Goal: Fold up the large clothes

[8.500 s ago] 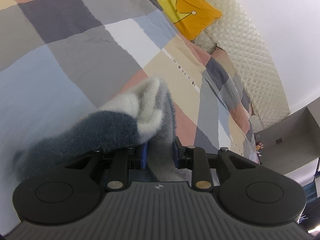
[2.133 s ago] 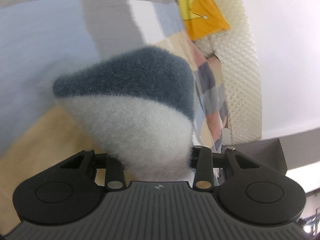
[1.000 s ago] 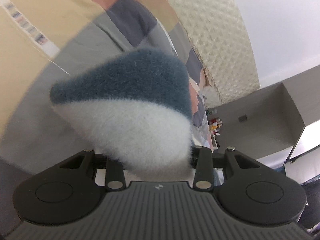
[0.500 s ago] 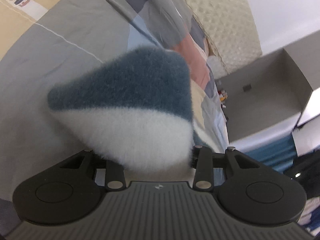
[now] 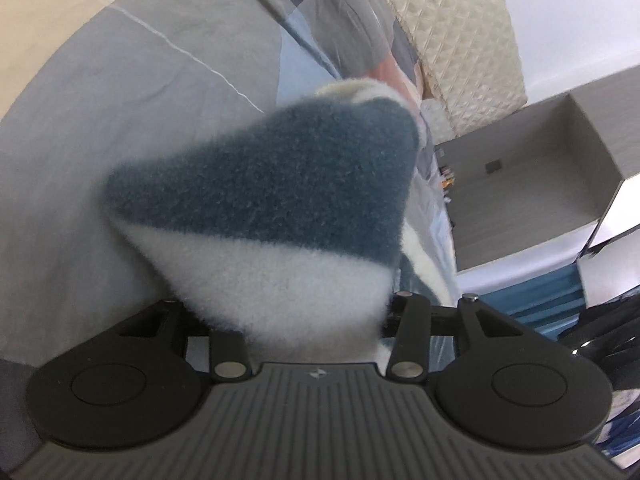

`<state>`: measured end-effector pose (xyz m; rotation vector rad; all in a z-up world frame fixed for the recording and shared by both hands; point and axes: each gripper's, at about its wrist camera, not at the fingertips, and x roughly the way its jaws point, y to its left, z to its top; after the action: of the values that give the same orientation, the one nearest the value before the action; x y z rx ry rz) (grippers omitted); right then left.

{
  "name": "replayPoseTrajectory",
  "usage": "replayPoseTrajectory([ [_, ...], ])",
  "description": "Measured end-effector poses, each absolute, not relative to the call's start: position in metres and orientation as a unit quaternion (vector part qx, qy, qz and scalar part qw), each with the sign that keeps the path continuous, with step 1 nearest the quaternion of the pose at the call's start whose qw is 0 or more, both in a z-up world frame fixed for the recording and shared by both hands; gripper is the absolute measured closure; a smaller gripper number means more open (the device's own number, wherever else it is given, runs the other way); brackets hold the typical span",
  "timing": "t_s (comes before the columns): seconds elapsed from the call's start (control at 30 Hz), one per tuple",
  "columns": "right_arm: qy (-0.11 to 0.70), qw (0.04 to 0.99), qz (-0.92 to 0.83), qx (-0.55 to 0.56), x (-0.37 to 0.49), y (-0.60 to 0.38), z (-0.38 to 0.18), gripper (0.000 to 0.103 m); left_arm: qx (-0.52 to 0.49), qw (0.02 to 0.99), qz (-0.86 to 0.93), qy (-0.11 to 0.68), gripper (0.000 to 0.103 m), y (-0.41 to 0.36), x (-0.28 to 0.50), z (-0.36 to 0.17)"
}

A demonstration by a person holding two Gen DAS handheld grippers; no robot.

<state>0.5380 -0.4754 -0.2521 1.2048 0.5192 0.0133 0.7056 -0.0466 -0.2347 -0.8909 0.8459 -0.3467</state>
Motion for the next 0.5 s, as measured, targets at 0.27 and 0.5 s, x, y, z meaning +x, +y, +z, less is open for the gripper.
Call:
replayPoseTrajectory([
  [0.27,0.284,0.781,-0.04,0.554,0.517,-0.479,-0.221,0.057,-0.368,0.819,-0.131,0.421,0.05,-0.051,0.687,-0.205],
  [0.5,0.28,0.798,-0.052,0.532,0.473,-0.486,-0.174,0.058,-0.256,0.856,-0.091,0.44,0.049,-0.053,0.638,-0.137],
])
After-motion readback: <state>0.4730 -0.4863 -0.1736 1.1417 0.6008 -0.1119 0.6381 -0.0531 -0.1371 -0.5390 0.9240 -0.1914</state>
